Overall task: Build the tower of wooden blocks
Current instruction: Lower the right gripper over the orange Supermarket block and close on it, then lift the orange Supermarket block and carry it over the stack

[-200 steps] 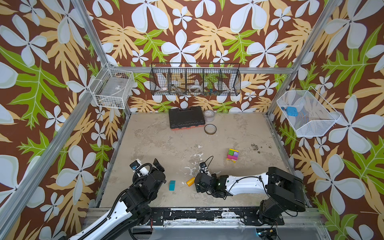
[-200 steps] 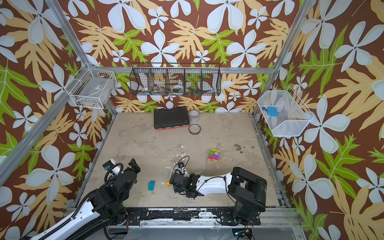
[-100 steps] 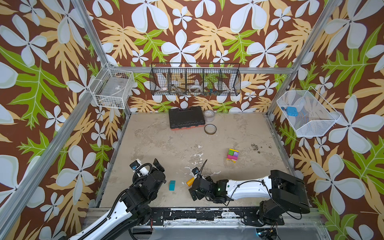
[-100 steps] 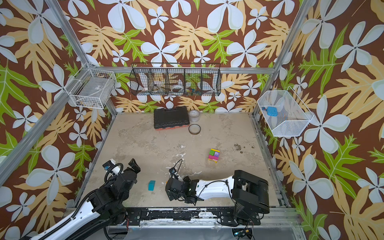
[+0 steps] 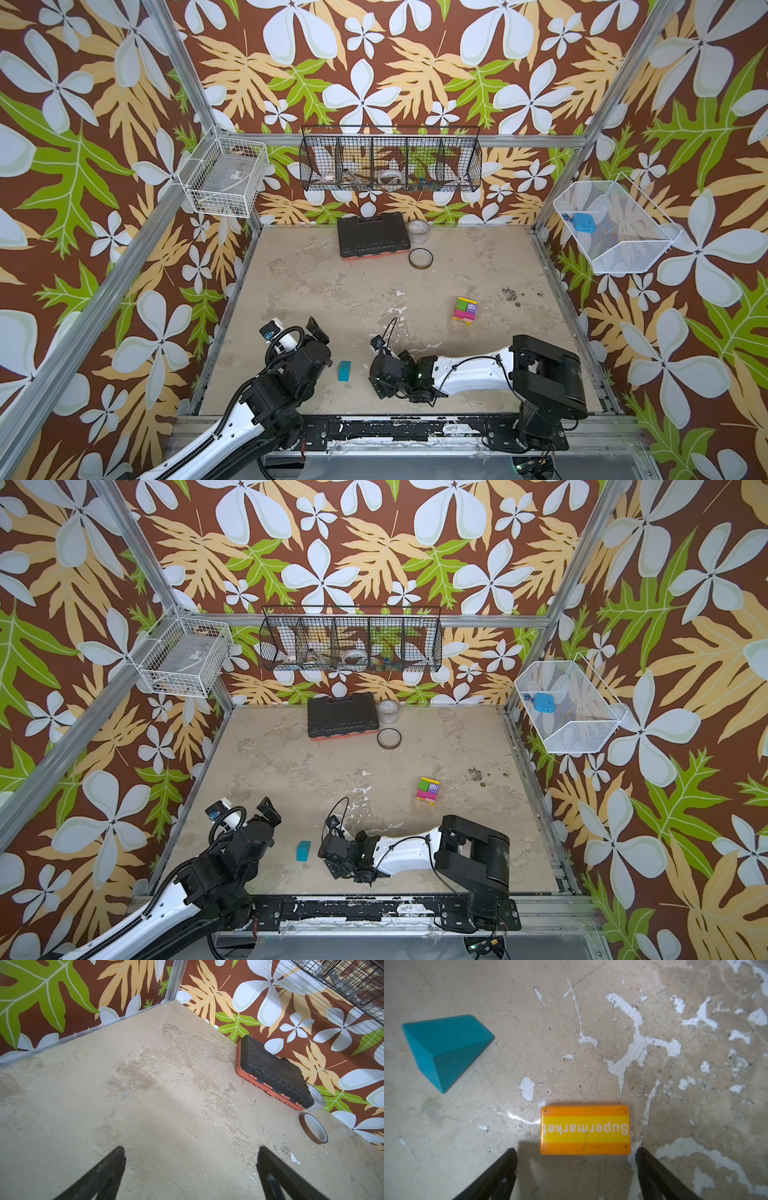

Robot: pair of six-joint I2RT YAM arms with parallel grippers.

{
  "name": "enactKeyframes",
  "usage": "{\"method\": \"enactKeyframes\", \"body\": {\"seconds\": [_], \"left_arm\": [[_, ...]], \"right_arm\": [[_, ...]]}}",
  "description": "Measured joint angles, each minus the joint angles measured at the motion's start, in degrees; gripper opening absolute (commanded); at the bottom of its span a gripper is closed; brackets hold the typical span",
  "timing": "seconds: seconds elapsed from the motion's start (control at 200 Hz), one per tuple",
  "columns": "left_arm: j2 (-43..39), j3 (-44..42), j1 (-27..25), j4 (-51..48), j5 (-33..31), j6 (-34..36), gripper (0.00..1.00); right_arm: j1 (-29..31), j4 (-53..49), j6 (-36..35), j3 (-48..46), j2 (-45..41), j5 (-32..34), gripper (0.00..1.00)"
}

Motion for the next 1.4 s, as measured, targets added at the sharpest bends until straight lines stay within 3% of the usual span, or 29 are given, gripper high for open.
{"method": "enactKeyframes", "body": {"seconds": [0.361,0.867,1.127,1.403], "left_arm": [[0.0,0.0,0.0,0.2,0.0,0.2,1.00],[0.0,0.0,0.0,0.3,0.2,0.3,1.00],[0.3,-0.3,0.0,3.1,1.7,2.9,1.00],[2.6,-1.9,0.0,13.1,12.4,14.4,1.00]], "right_arm": [[-1.2,1.9,-0.9,0.4,1.2,0.3,0.74],[-1.9,0.1,0.5,0.2,-0.7,-1.1,0.47],[-6.2,-5.4,3.4,-4.0,-16.8,0.1,0.42],[-16.1,-13.3,4.9,-6.8,-36.8,5.8,0.39]]}}
